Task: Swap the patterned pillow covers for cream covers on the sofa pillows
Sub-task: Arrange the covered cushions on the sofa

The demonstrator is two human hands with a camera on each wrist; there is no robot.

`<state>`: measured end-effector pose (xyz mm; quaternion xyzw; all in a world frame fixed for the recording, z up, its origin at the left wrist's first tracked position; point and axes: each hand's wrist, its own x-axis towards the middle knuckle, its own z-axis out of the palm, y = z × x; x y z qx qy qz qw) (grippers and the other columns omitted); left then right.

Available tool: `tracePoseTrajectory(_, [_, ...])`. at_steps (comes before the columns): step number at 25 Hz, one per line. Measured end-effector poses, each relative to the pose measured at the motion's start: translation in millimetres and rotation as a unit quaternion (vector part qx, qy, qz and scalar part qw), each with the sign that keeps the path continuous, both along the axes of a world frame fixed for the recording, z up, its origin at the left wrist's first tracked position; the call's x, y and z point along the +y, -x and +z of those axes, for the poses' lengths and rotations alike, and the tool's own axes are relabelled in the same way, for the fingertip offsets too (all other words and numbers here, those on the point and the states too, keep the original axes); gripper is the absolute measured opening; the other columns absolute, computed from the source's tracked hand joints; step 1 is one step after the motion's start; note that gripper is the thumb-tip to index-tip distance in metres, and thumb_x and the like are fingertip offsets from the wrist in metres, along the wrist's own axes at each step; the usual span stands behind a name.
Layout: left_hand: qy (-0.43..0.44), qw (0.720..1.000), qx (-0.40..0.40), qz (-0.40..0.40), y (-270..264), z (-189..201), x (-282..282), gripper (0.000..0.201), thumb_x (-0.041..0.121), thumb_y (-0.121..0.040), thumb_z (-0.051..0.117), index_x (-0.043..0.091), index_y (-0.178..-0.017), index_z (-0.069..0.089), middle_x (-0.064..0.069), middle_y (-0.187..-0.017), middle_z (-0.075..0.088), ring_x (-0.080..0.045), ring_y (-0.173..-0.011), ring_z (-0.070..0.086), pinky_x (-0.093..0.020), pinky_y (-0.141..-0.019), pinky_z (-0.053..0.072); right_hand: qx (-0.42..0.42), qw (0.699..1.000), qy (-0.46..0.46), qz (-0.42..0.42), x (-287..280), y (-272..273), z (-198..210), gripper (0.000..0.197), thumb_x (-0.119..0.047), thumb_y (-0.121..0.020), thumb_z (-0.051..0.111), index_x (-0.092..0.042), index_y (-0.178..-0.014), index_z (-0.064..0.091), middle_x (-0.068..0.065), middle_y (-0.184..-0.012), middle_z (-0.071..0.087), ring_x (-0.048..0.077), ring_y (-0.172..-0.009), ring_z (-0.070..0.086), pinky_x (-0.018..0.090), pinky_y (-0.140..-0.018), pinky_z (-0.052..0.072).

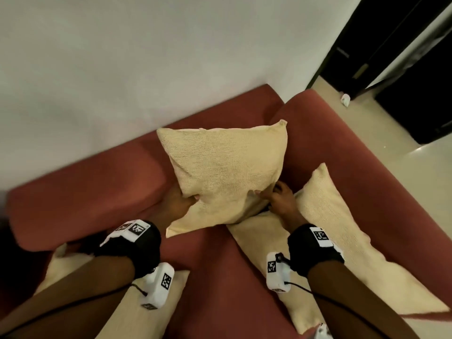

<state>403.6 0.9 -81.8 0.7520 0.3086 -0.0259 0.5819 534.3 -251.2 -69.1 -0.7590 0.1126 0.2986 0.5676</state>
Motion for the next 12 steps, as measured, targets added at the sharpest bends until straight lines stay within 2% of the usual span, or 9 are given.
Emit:
tracePoseTrajectory(1, [0.020,1.000,-0.006,0.011,3,-2,2,0.061,0.008,-0.082,0.074,0.010,-0.136,0.046,0.002,-0.129,0.057,-0.015,-0.120,0.054,-0.018,-0.096,0.043,-0.021,1.000,0.018,0.002,2,6,1,0.081,-0.022,-0.068,0.085,-0.012,-0.137,0.044,-0.001,-0.131,0.059,0.021,-0.119,0.058,0.033,-0.086,0.051])
tracePoseTrajectory(2, [0.029,0.999,0.002,0.018,10,-1,5,0.062,0.015,-0.081,0.076,0.014,-0.136,0.047,0.004,-0.129,0.058,-0.016,-0.121,0.055,-0.029,-0.102,0.045,-0.056,0.997,0.047,0.004,7,14,5,0.088,-0.019,-0.072,0.083,-0.009,-0.144,0.033,0.000,-0.135,0.053,0.021,-0.123,0.054,0.034,-0.093,0.049])
tracePoseTrajectory(4, [0.032,0.999,0.004,0.043,32,-2,11,0.077,0.041,-0.074,0.079,0.017,-0.139,0.044,0.003,-0.135,0.056,-0.017,-0.125,0.053,-0.043,-0.107,0.042,-0.151,0.981,0.119,0.038,27,39,13,0.098,-0.019,-0.079,0.077,-0.004,-0.152,0.014,0.010,-0.150,0.038,0.026,-0.136,0.040,0.030,-0.109,0.035])
tracePoseTrajectory(5, [0.032,0.998,0.010,0.061,48,1,13,0.085,0.047,-0.071,0.080,0.014,-0.140,0.043,0.002,-0.139,0.053,-0.018,-0.127,0.051,-0.042,-0.109,0.040,-0.182,0.970,0.145,0.065,39,57,15,0.099,-0.021,-0.081,0.075,-0.004,-0.154,0.009,0.013,-0.156,0.028,0.027,-0.141,0.032,0.024,-0.110,0.026])
tracePoseTrajectory(6, [0.027,0.995,0.024,0.092,63,5,11,0.084,0.039,-0.073,0.081,0.009,-0.141,0.042,-0.001,-0.140,0.050,-0.018,-0.127,0.049,-0.036,-0.109,0.037,-0.204,0.962,0.158,0.085,50,75,15,0.099,-0.022,-0.083,0.074,-0.005,-0.155,0.009,0.016,-0.158,0.022,0.027,-0.143,0.026,0.021,-0.109,0.021])
tracePoseTrajectory(7, [0.017,0.992,0.034,0.124,84,7,11,0.073,0.024,-0.078,0.079,0.004,-0.138,0.043,-0.003,-0.138,0.049,-0.019,-0.127,0.048,-0.029,-0.107,0.035,-0.211,0.959,0.157,0.107,61,97,13,0.097,-0.022,-0.083,0.074,-0.005,-0.155,0.011,0.017,-0.157,0.021,0.028,-0.143,0.025,0.021,-0.107,0.021])
tracePoseTrajectory(8, [-0.003,0.986,0.051,0.157,111,10,15,0.063,0.012,-0.081,0.076,0.001,-0.135,0.046,-0.008,-0.137,0.050,-0.022,-0.127,0.047,-0.026,-0.106,0.034,-0.205,0.958,0.149,0.135,75,122,11,0.096,-0.022,-0.081,0.075,-0.005,-0.154,0.015,0.019,-0.154,0.024,0.031,-0.141,0.028,0.024,-0.108,0.025])
tracePoseTrajectory(9, [-0.022,0.980,0.060,0.188,140,9,21,0.056,0.008,-0.081,0.075,0.001,-0.131,0.050,-0.012,-0.135,0.052,-0.025,-0.128,0.048,-0.028,-0.106,0.035,-0.190,0.957,0.144,0.164,87,146,5,0.093,-0.022,-0.080,0.077,-0.004,-0.152,0.020,0.020,-0.151,0.028,0.033,-0.138,0.032,0.028,-0.108,0.028])
tracePoseTrajectory(12, [-0.088,0.959,0.113,0.244,243,-3,51,0.040,0.013,-0.081,0.076,0.008,-0.118,0.061,-0.012,-0.121,0.060,-0.024,-0.117,0.055,-0.025,-0.097,0.038,-0.120,0.948,0.141,0.258,118,225,-19,0.090,-0.029,-0.074,0.080,0.002,-0.145,0.034,0.025,-0.143,0.038,0.037,-0.133,0.039,0.031,-0.106,0.029])
